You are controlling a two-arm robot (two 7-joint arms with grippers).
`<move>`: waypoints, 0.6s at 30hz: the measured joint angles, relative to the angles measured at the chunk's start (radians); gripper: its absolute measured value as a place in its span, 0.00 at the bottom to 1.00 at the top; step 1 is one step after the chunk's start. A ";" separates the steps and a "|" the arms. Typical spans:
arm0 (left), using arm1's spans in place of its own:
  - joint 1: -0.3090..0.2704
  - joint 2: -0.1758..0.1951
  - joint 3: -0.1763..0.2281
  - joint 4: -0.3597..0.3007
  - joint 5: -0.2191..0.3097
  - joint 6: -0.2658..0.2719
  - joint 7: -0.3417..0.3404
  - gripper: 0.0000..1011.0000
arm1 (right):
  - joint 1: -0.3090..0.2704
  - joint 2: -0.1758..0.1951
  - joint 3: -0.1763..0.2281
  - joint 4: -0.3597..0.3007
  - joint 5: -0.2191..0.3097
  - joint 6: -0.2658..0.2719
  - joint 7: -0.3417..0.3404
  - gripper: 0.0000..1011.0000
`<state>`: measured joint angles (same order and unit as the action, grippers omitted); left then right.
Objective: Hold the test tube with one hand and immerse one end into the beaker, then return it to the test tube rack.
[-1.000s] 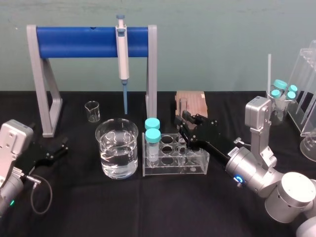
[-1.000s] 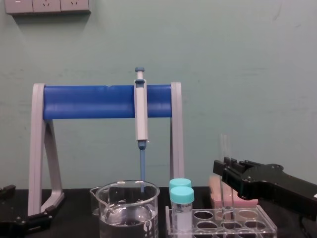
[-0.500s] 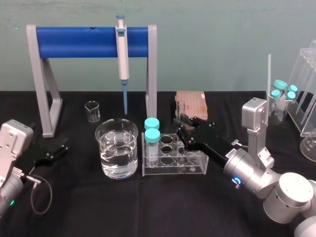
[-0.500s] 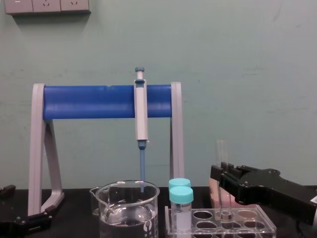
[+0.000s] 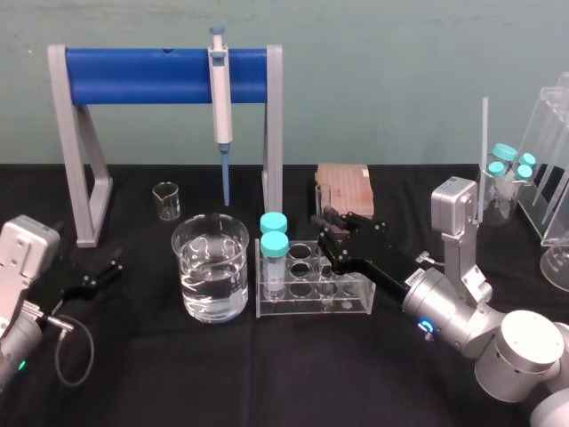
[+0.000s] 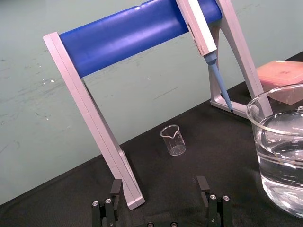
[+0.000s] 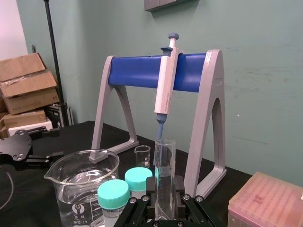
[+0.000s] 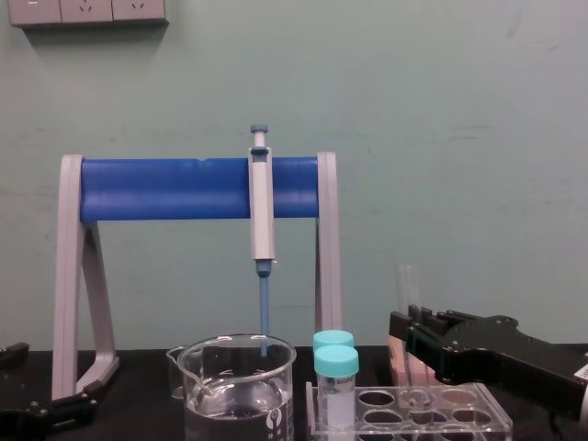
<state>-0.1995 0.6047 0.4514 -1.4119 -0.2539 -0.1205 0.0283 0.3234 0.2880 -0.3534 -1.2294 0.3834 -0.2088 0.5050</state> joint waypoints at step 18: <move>0.000 0.000 0.000 0.000 0.000 0.000 0.000 0.99 | -0.001 -0.001 0.002 -0.001 0.003 -0.001 0.000 0.44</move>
<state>-0.1996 0.6047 0.4513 -1.4120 -0.2539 -0.1205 0.0283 0.3228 0.2871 -0.3515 -1.2302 0.3863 -0.2093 0.5054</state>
